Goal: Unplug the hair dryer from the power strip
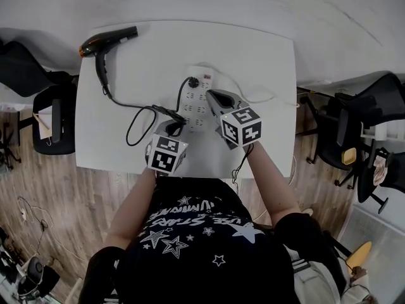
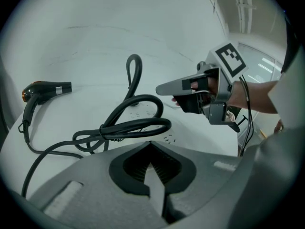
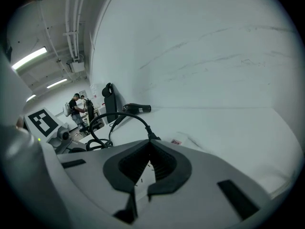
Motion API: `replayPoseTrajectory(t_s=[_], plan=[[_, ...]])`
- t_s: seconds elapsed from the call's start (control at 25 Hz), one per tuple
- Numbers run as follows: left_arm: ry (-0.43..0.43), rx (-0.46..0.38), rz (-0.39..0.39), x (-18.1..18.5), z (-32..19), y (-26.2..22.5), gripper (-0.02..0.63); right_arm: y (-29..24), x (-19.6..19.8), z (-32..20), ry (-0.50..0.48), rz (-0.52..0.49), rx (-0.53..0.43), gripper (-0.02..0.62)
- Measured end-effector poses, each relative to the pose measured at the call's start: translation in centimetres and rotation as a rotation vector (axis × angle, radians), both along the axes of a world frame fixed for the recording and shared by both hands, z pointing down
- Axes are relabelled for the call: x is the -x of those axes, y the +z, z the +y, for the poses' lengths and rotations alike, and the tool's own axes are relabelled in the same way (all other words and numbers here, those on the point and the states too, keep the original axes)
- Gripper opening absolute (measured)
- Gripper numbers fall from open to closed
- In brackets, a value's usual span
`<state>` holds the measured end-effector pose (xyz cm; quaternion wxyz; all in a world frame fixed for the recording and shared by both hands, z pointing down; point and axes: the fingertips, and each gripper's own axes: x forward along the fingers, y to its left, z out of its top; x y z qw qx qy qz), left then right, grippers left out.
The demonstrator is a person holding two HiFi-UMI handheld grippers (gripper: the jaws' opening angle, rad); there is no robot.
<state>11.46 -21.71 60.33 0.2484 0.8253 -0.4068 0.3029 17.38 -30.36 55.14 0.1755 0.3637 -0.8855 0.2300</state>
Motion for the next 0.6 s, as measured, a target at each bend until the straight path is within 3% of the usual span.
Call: replayPoseTrajectory(t_s=[0.2, 0.28, 0.6], plan=[[-0.011, 0.055, 0.030, 0.2, -0.2, 0.1, 0.008, 1.0, 1.5, -1.0, -0.072, 0.087, -0.014, 0.013], [-0.002, 0.062, 0.030, 0.2, -0.1, 0.1, 0.008, 1.3, 2.2, -1.5, -0.102, 0.124, -0.031, 0.077], [0.012, 0.076, 0.009, 0.0, 0.0, 0.1, 0.008, 2.2, 4.7, -3.7, -0.179, 0.258, -0.094, 0.103]])
